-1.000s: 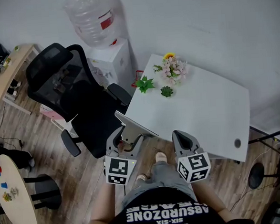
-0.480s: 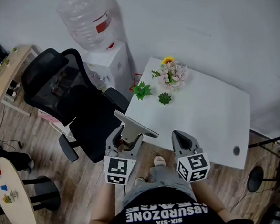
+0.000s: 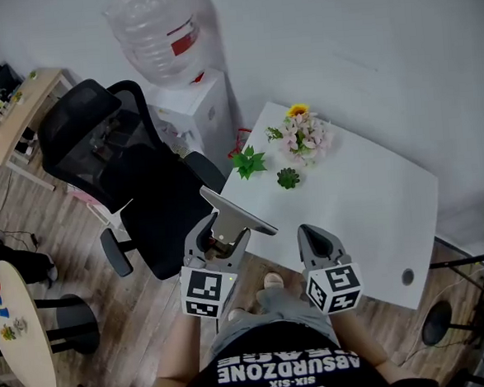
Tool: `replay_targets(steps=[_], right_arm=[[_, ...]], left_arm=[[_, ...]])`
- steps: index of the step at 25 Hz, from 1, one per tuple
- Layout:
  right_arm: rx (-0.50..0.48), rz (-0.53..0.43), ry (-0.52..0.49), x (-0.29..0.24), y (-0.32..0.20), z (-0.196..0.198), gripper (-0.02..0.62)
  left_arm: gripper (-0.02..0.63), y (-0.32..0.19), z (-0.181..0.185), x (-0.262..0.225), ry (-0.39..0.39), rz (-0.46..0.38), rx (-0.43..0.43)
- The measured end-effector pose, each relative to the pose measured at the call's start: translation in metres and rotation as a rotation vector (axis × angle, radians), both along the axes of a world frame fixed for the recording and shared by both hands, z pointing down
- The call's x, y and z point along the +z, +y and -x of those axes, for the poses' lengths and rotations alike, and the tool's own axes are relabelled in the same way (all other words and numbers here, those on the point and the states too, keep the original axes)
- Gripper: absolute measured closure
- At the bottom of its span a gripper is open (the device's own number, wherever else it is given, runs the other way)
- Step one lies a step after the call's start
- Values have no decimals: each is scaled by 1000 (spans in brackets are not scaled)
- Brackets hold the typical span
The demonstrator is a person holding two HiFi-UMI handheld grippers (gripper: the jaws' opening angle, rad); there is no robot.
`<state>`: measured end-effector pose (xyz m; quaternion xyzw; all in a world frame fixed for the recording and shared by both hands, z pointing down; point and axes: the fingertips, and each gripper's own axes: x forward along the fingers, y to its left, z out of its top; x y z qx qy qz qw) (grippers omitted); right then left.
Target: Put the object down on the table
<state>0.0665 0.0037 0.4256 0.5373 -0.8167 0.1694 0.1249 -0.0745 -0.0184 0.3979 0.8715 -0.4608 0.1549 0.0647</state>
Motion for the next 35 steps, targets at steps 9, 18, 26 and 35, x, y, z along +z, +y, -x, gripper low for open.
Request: replay_targets(steps=[9, 18, 26, 35], right_arm=[[-82, 16, -8, 6, -29, -1, 598], [-179, 27, -4, 19, -54, -6, 598], [-234, 41, -12, 27, -67, -1, 598], [-203, 64, -25, 32, -86, 3, 598]], left_arm=[[321, -24, -5, 1, 1, 0, -67], [321, -42, -12, 11, -3, 9, -156], [321, -47, -12, 29, -13, 56, -205], [319, -64, -12, 50, -38, 130, -196]])
